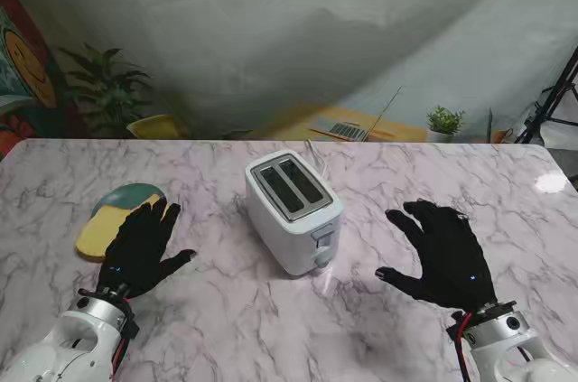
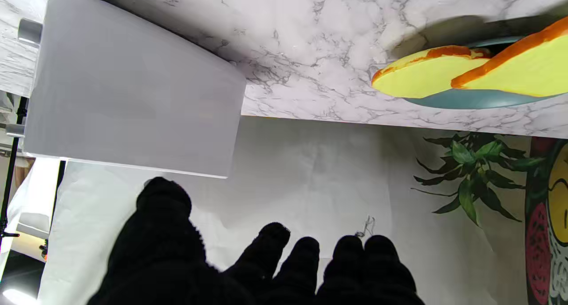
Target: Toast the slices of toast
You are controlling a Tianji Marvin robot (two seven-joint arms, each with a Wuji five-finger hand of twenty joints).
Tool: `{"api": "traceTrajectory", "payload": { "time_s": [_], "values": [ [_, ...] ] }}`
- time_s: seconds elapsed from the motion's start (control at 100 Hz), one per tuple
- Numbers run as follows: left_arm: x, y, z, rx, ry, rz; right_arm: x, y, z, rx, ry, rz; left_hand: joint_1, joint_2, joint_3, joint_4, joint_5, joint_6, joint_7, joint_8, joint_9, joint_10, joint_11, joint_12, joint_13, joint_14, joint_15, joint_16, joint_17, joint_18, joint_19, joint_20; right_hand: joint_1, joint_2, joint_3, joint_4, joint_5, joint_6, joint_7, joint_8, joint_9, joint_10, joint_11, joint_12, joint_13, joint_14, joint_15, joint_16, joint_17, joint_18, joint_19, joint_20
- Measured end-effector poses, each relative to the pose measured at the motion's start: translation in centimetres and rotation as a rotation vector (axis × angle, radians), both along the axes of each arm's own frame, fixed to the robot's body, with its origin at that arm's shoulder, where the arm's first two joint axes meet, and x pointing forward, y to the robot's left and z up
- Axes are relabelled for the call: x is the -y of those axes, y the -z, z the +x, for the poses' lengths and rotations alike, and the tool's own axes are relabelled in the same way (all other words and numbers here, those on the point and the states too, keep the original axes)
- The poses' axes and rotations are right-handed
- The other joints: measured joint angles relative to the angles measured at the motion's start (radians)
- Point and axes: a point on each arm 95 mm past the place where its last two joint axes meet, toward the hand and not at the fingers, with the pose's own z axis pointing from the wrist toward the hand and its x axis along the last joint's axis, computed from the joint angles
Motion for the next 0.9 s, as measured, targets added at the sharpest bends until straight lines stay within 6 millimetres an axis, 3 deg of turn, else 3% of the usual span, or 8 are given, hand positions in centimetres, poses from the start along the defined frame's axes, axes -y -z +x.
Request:
{"api": "traceTrajectory", "payload": {
  "time_s": [0.61, 0.74, 0.9],
  "values": [
    [-0.3, 0.0, 0.0, 0.013, 0.002, 0.014, -0.3, -0.1, 0.0, -0.003, -0.008, 0.004, -0.002, -0.001, 0.000, 0.000, 0.000, -0.002, 0.000, 0.000, 0.000, 0.000, 0.000, 0.000, 0.000, -0.002, 0.000, 0.000, 0.001, -0.001, 0.000, 0.000, 0.000, 0.000, 0.000, 0.000, 0.000, 0.000, 0.000, 0.000, 0.000, 0.000, 0.000, 0.000, 0.000, 0.000, 0.000, 0.000, 0.000, 0.000, 0.000, 0.000],
    [-1.6, -0.2, -0.2, 0.026, -0.023, 0.047, -0.3, -0.1, 0.0, -0.003, -0.007, 0.004, -0.003, -0.011, -0.008, 0.000, 0.000, -0.007, 0.000, 0.000, 0.000, -0.001, 0.000, 0.000, 0.000, -0.004, 0.000, 0.000, 0.002, -0.002, 0.000, 0.000, 0.000, 0.000, 0.000, 0.000, 0.000, 0.000, 0.000, 0.000, 0.000, 0.000, 0.000, 0.000, 0.000, 0.000, 0.000, 0.000, 0.000, 0.000, 0.000, 0.000],
    [-4.8, -0.6, -0.3, 0.015, -0.023, 0.170, -0.3, -0.1, 0.0, -0.001, -0.006, 0.005, -0.026, -0.012, -0.007, 0.000, 0.000, -0.009, 0.000, 0.000, 0.000, -0.003, 0.000, 0.000, 0.000, -0.011, 0.000, -0.001, -0.003, -0.007, -0.011, 0.000, 0.000, 0.000, 0.000, 0.000, 0.000, 0.000, 0.000, 0.000, 0.000, 0.000, 0.000, 0.000, 0.000, 0.000, 0.000, 0.000, 0.000, 0.000, 0.000, 0.000]
  ]
}}
